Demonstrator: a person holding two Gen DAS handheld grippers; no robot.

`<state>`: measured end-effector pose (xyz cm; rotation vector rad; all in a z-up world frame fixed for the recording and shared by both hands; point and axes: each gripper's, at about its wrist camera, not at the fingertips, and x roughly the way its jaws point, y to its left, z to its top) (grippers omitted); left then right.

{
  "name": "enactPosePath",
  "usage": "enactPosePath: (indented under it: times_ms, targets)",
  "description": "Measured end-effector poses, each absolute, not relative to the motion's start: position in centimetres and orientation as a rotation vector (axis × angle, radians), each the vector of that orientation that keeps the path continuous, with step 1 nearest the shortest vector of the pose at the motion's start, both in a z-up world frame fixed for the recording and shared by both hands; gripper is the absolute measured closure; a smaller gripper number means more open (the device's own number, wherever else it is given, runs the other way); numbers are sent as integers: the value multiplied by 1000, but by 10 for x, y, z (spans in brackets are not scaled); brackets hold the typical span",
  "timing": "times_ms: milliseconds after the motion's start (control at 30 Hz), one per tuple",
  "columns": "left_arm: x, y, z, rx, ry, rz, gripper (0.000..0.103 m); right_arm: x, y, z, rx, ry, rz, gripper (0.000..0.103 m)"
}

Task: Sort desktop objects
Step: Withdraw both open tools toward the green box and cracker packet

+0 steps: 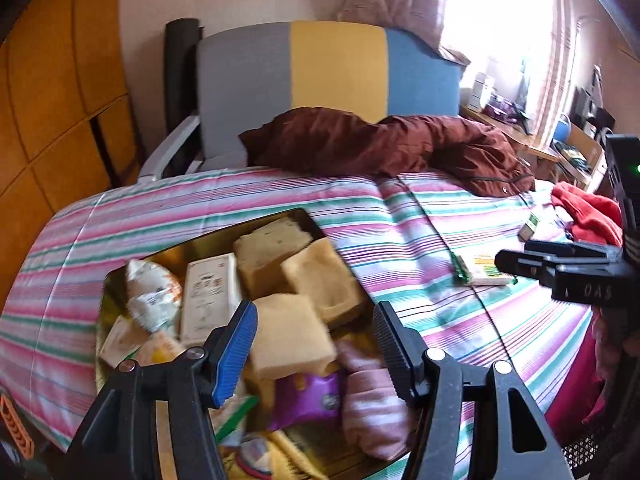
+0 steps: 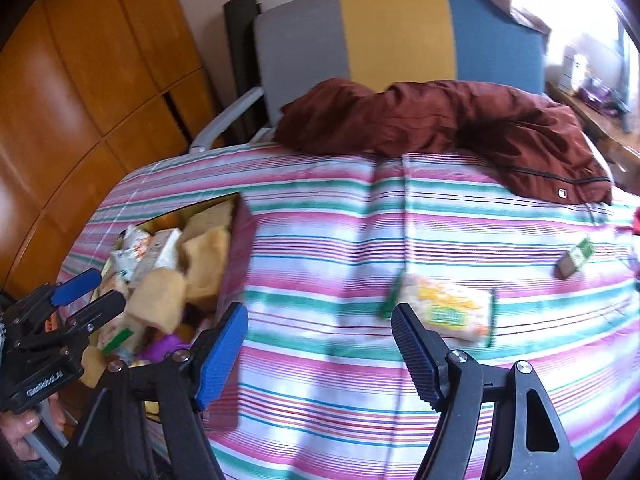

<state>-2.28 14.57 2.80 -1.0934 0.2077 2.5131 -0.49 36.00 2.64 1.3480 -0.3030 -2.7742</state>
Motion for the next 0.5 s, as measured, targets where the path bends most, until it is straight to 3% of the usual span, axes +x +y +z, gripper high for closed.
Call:
enactPosePath:
  times_ms: [300, 500]
  targets:
    - [-24, 191, 25, -1077, 281, 2408, 42, -6, 432, 32, 1463, -410, -2861, 24]
    - [-24, 224, 18, -1088, 293, 2290, 42, -6, 498, 31, 1532, -591, -2927, 24]
